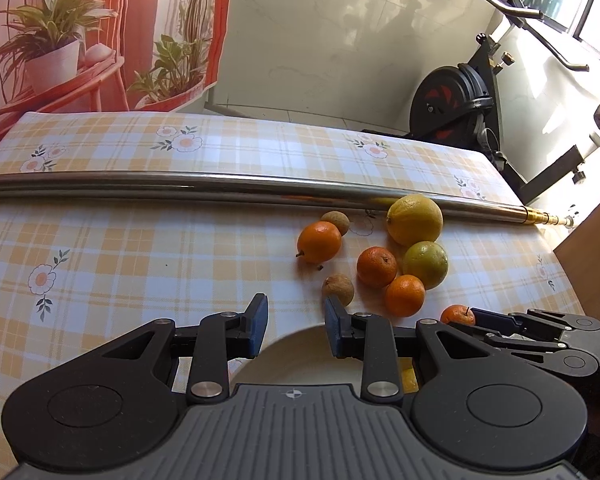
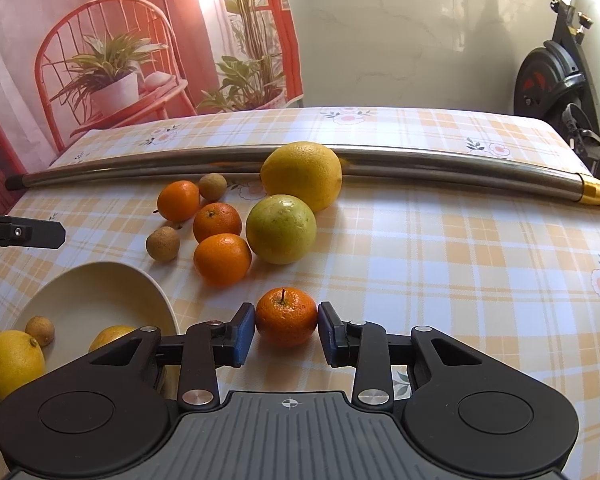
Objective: Organize fruits
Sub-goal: 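Grasp an orange mandarin with the right gripper while the left grasps another mandarin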
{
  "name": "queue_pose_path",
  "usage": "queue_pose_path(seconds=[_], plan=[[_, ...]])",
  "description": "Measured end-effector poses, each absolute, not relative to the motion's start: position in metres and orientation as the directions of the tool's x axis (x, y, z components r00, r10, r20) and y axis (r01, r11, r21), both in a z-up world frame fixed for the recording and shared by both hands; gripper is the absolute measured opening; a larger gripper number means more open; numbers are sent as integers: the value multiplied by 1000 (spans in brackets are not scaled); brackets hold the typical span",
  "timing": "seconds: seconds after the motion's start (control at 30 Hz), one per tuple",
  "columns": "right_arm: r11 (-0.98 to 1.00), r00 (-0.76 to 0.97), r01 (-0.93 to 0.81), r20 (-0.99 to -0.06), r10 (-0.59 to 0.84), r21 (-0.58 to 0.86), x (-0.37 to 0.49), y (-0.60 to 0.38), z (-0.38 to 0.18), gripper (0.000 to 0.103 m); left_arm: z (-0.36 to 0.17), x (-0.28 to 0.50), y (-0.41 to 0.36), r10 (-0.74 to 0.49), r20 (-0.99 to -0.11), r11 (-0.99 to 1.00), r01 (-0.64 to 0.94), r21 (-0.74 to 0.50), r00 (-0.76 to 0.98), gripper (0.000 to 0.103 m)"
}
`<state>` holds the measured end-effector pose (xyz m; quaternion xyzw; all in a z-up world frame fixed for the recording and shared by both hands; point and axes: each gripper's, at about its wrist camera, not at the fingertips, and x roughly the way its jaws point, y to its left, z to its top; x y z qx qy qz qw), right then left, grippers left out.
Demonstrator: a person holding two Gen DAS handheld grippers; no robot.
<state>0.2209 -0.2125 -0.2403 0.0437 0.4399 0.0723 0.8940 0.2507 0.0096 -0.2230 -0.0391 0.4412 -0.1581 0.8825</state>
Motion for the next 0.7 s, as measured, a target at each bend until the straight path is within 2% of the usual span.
queue_pose_path(seconds=[0.33,0.53,0.7], plan=[[981,643,-89,-742,190,174,213,-221,-229,31,-229,276,-15,-344,-771,937,243,-250,535,33],[976,656,-78,-726,204,203,212,-228,-225,31,-235,303,-19,-364,-748,931,199,-305,555,43],[973,660,-65,-722,208,221,211,-234,-226,31,-251,328,-19,-357,-768,930,124,-346,532,43]])
